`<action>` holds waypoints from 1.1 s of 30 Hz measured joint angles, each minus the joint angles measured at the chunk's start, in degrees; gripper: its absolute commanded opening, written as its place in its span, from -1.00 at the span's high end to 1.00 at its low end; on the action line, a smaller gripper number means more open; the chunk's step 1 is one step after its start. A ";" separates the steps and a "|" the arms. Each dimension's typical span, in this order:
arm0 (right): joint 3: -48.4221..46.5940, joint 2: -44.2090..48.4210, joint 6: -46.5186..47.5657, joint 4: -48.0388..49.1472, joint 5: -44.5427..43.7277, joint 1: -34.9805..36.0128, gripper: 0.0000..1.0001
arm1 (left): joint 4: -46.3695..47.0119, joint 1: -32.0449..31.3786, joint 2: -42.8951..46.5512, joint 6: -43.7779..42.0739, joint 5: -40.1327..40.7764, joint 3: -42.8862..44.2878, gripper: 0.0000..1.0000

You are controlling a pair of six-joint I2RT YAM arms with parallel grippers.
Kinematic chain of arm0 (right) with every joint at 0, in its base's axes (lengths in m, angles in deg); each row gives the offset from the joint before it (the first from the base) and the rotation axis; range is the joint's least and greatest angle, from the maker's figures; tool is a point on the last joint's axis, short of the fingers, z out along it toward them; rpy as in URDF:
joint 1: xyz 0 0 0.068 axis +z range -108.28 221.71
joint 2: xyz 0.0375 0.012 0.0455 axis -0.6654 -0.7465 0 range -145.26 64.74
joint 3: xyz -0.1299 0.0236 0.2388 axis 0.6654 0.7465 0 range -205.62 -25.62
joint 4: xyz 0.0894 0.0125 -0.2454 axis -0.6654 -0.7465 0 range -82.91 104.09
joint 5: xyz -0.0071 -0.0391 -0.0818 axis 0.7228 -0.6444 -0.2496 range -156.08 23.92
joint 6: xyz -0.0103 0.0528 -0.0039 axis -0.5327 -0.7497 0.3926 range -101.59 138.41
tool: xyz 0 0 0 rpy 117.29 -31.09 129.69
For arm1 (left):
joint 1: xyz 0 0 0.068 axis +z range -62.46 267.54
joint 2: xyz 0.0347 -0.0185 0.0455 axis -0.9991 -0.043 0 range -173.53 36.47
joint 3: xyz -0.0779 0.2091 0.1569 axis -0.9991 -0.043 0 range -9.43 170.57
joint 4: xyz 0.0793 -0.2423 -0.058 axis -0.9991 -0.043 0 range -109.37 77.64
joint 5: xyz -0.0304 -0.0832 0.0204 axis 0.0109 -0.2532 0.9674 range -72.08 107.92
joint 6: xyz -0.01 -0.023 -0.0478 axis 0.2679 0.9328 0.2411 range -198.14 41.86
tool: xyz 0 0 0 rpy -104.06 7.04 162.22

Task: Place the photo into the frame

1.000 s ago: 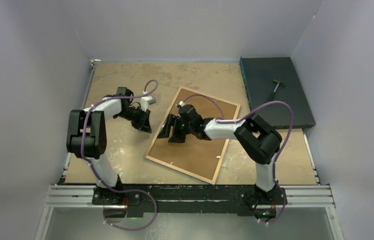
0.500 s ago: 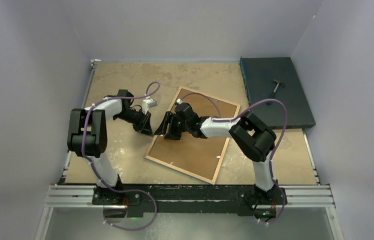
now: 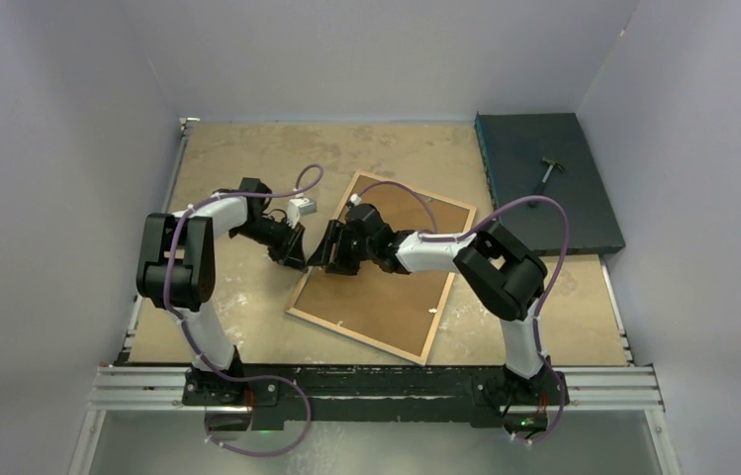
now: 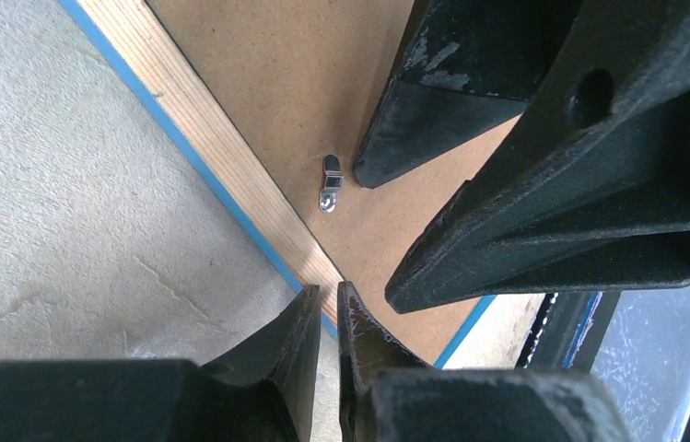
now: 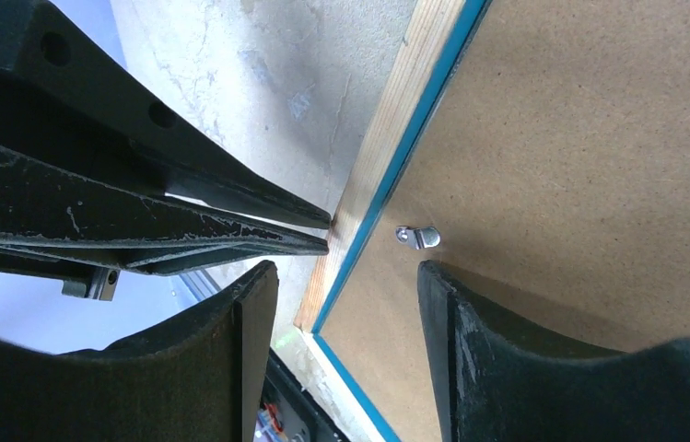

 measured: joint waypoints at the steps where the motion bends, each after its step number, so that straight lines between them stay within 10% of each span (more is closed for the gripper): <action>1: 0.00 0.00 0.11 0.00 0.00 0.00 -0.19 | 0.07 -0.02 0.00 0.02 0.00 0.00 0.78; 33: -4.07 -3.15 6.86 -0.42 0.22 -0.02 -0.03 | 1.66 -0.52 -0.28 0.48 1.27 -0.24 0.86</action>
